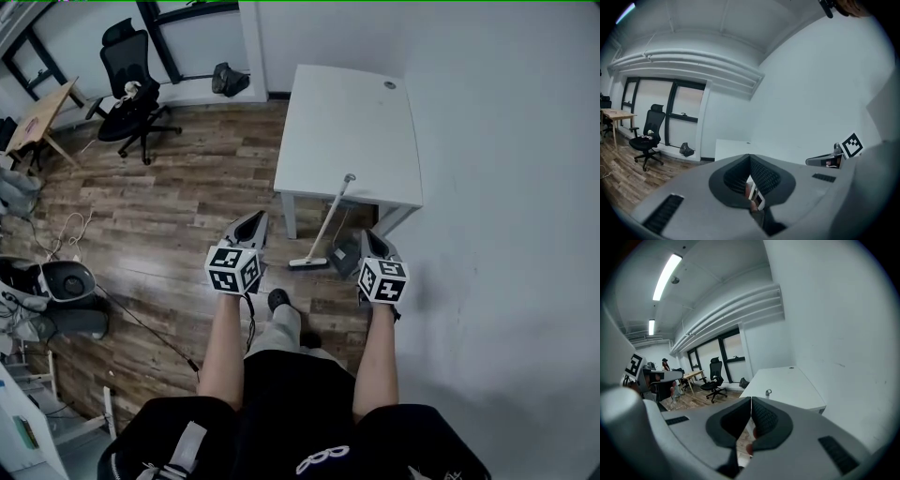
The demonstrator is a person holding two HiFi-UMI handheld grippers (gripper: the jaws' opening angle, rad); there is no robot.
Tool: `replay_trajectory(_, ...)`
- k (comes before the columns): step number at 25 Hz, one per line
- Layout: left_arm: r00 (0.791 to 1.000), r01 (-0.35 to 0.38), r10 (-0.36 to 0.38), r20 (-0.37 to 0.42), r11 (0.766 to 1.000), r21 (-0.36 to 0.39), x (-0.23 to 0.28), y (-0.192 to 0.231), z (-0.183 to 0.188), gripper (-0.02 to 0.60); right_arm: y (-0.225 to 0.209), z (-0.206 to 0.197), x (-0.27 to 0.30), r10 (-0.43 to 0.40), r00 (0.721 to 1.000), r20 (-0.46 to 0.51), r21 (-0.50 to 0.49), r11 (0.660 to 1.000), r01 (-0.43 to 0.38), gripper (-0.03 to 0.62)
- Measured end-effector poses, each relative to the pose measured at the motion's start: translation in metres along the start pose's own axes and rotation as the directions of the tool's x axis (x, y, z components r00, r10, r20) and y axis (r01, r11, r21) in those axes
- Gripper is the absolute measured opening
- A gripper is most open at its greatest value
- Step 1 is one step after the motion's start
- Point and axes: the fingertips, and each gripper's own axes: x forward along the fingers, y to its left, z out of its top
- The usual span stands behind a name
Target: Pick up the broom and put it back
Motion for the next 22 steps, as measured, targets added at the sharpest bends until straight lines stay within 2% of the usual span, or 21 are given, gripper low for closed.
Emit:
replay_trajectory(6,0.999,0.025,-0.025,-0.024,0.999,0.020,0.043,0.023,-0.004,0.007,-0.014,0.010,0.043,-0.038,0.999,-0.008,0.046,0.998,0.038,0.026)
replay_trajectory(12,1.000,0.014,-0.014,-0.017,1.000,0.004,0.080,0.064,-0.003,0.006,-0.018,0.018,0.086,-0.062,0.998,-0.014,0.034,0.997,0.063,0.026)
replay_trajectory(22,0.998,0.061,-0.060,-0.029,0.997,0.055,0.122,0.076,-0.012,0.007,-0.027,0.016,0.133,-0.017,1.000,-0.003,0.086,0.996,0.017,0.029)
